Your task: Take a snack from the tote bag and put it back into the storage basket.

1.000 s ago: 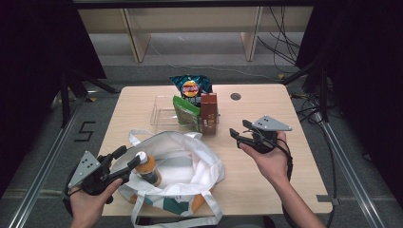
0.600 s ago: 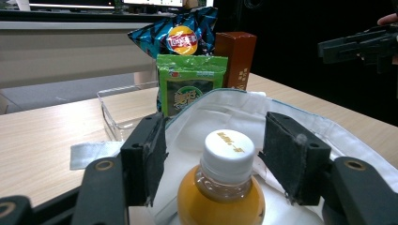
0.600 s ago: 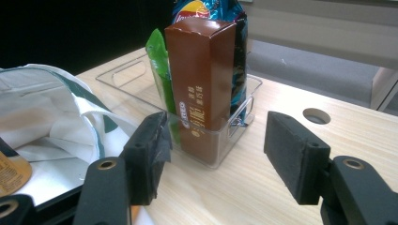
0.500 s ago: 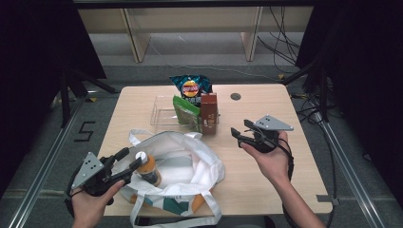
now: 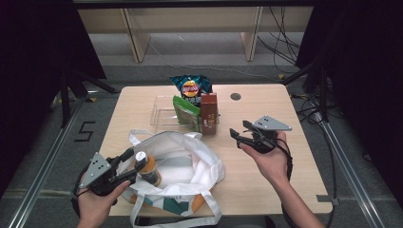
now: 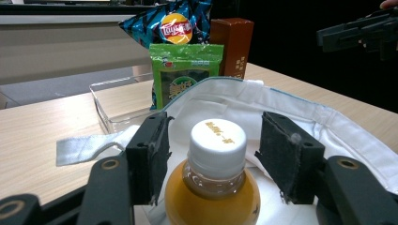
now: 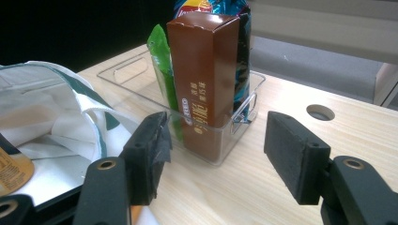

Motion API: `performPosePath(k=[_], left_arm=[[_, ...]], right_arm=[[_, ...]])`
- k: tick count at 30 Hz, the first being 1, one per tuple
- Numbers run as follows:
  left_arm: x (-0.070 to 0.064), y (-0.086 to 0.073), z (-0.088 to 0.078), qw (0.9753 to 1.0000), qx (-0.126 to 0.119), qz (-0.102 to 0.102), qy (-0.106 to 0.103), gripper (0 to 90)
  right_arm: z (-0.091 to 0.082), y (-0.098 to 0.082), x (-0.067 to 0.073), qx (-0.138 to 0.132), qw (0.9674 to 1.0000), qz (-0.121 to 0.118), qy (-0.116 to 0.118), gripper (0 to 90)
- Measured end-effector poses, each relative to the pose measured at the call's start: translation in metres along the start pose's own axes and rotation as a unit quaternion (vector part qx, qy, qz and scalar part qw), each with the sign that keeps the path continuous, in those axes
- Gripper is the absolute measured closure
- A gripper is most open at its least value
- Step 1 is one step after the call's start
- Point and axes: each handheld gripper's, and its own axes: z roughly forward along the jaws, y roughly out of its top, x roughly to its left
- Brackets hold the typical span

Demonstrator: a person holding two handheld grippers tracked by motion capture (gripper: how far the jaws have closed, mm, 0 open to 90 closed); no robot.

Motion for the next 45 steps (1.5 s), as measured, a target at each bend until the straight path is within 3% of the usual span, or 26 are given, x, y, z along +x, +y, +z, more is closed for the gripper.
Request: performPosePath(k=[4, 6, 7, 11, 15, 16, 18, 21, 24, 28, 30, 31, 35, 36, 37, 38, 39, 40, 43, 44, 45], left_arm=[[0.001, -0.003, 0.004, 1.0000, 0.003, -0.001, -0.004, 43.2], [0.002, -0.004, 0.005, 1.0000, 0.009, 0.000, -0.002, 43.6], [0.002, -0.005, 0.006, 1.0000, 0.008, -0.003, -0.003, 43.9], [0.003, -0.006, 0.009, 0.9999, 0.010, -0.004, -0.006, 45.1], [0.002, -0.007, 0.010, 0.9998, 0.019, -0.006, -0.001, 47.5], [0.002, -0.007, 0.010, 0.9998, 0.020, -0.003, -0.001, 47.9], [0.002, -0.007, 0.011, 0.9998, 0.022, 0.000, 0.001, 49.2], [0.002, -0.008, 0.012, 0.9998, 0.017, -0.002, -0.005, 51.4], [0.000, -0.007, 0.011, 0.9997, 0.023, 0.011, -0.004, 57.0], [-0.001, -0.006, 0.010, 0.9996, 0.026, 0.012, -0.003, 58.2], [-0.001, -0.006, 0.010, 0.9995, 0.028, 0.012, -0.003, 58.4], [-0.001, -0.005, 0.010, 0.9996, 0.028, 0.011, -0.003, 58.5], [0.000, -0.005, 0.009, 0.9995, 0.030, 0.007, -0.007, 58.7], [0.000, -0.005, 0.010, 0.9996, 0.025, 0.006, -0.010, 58.7], [-0.001, -0.004, 0.009, 0.9995, 0.031, 0.007, -0.008, 58.7], [-0.001, -0.004, 0.008, 0.9994, 0.033, 0.010, -0.007, 58.8], [-0.001, -0.004, 0.008, 0.9994, 0.033, 0.009, -0.009, 58.8], [-0.001, -0.003, 0.008, 0.9994, 0.033, 0.009, -0.009, 58.8], [0.000, -0.003, 0.009, 0.9995, 0.030, 0.001, -0.012, 58.9], [0.000, -0.003, 0.008, 0.9995, 0.030, 0.001, -0.013, 58.9], [0.001, -0.002, 0.007, 0.9994, 0.034, 0.003, -0.010, 58.9]], right_arm=[[0.001, -0.001, 0.000, -0.007, 1.0000, 0.003, -0.004, 40.9], [-0.001, 0.000, -0.002, 0.003, 1.0000, -0.001, 0.002, 40.9], [-0.001, 0.000, 0.000, 0.006, 0.9999, 0.011, 0.009, 40.9], [0.000, 0.000, -0.003, -0.005, 1.0000, -0.004, 0.006, 40.9], [0.000, -0.001, -0.001, -0.004, 1.0000, 0.004, 0.003, 40.9], [-0.001, -0.001, 0.000, 0.004, 0.9999, 0.012, 0.009, 41.0], [0.000, -0.001, -0.002, -0.007, 0.9999, -0.007, -0.001, 40.9], [-0.002, 0.000, -0.001, -0.003, 1.0000, 0.002, 0.000, 41.0], [-0.003, 0.000, -0.001, 0.002, 1.0000, 0.004, 0.008, 40.9], [-0.006, -0.002, -0.003, 0.002, 0.9999, 0.017, -0.002, 40.9], [-0.007, -0.002, -0.007, 0.003, 0.9999, 0.010, -0.006, 41.0], [-0.008, -0.002, -0.007, 0.001, 0.9998, 0.020, -0.002, 40.9], [-0.012, -0.003, -0.013, 0.002, 0.9999, 0.014, -0.010, 41.0], [-0.013, -0.004, -0.013, 0.000, 0.9996, 0.022, -0.015, 41.0], [-0.013, -0.005, -0.015, -0.002, 0.9999, 0.011, -0.011, 41.0], [-0.015, -0.005, -0.014, 0.003, 0.9995, 0.025, -0.017, 41.0], [-0.014, -0.007, -0.016, -0.012, 0.9995, 0.016, -0.023, 41.0], [-0.016, -0.007, -0.017, 0.002, 0.9997, 0.019, -0.015, 41.0], [-0.018, -0.009, -0.019, 0.001, 0.9996, 0.019, -0.019, 41.0], [-0.021, -0.010, -0.017, 0.008, 0.9993, 0.031, -0.021, 41.0], [-0.021, -0.011, -0.019, 0.006, 0.9995, 0.022, -0.022, 41.0]])
